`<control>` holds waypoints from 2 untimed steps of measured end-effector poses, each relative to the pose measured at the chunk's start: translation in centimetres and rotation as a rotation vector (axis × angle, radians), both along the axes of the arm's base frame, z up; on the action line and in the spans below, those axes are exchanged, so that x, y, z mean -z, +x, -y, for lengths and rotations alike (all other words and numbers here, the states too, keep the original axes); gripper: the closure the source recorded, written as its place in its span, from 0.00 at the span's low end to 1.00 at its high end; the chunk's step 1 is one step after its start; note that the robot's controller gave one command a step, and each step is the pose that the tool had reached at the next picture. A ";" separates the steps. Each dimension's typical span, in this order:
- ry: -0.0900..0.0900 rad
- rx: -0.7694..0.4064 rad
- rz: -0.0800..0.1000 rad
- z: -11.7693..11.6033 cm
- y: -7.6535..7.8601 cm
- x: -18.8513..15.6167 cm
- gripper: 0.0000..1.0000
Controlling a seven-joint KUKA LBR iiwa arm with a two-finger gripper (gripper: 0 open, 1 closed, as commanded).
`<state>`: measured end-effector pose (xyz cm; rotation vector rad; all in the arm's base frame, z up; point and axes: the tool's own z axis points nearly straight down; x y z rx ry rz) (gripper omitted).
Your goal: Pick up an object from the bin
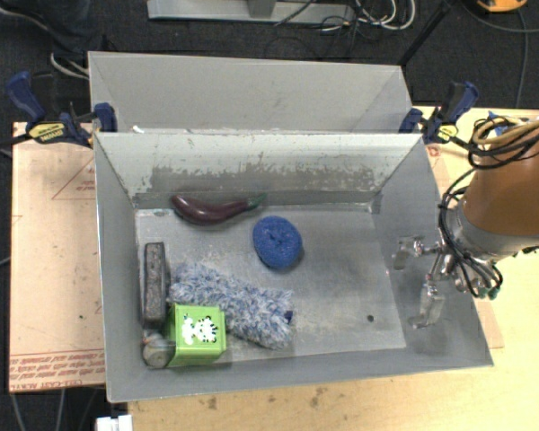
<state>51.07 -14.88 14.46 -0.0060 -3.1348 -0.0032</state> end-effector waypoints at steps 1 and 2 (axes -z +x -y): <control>-0.002 -0.004 0.007 -0.1 0.2 -0.4 0.00; -0.001 0.003 0.001 -3.3 0.4 -5.1 0.00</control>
Offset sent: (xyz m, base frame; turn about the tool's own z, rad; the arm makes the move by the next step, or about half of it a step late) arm 0.0122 0.0874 0.1322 0.0072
